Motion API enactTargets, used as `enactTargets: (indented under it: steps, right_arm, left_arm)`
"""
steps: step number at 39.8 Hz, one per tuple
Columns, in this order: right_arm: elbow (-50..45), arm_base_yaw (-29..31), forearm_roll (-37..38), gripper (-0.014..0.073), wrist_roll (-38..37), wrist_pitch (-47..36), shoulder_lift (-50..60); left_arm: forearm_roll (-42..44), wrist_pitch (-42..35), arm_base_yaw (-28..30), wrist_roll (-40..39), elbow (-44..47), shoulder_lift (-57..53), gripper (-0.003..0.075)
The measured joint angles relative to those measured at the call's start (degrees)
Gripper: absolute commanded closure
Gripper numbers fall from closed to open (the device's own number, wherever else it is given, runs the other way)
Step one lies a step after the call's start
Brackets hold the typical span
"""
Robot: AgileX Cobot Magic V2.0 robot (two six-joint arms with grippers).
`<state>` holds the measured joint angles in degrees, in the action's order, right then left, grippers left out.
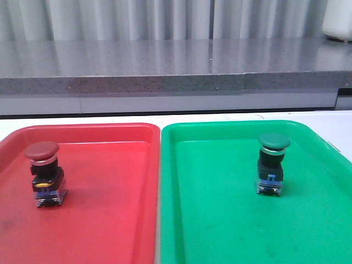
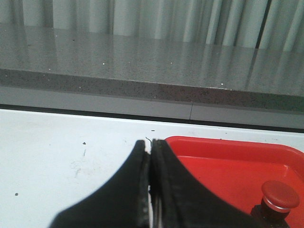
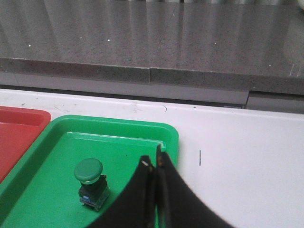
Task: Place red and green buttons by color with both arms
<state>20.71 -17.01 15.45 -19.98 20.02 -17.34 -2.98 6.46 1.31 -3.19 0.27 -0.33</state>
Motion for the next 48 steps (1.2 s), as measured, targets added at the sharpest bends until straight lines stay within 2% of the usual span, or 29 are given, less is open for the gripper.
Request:
enactTargets:
  steps: [9, 12, 18, 22, 32, 48]
  right_arm:
    - [-1.9, 0.2, 0.7, 0.0718, 1.5, -1.5, 0.0]
    - [-4.7, 1.5, -2.4, 0.0718, 5.9, -4.9, 0.4]
    - [-13.0, 6.0, -13.5, 0.0718, 20.0, -13.0, 4.2]
    - [-18.2, 9.2, -16.4, 0.0718, 23.9, -17.1, 8.6]
    - [-22.3, 14.0, -17.2, 0.0718, 24.7, -15.5, 17.1]
    - [-22.3, 14.2, -17.3, 0.0718, 24.8, -14.3, 17.9]
  left_arm:
    - [0.0, -0.1, 0.0, 0.0, 0.0, 0.0, 0.0740]
    - [0.0, -0.1, 0.0, 0.0, 0.0, 0.0, 0.0740]
    - [0.0, -0.1, 0.0, 0.0, 0.0, 0.0, 0.0740]
    - [0.0, -0.2, 0.0, 0.0, 0.0, 0.0, 0.0740]
    - [0.0, -0.4, 0.0, 0.0, 0.0, 0.0, 0.0740]
    - [0.0, -0.4, 0.0, 0.0, 0.0, 0.0, 0.0740]
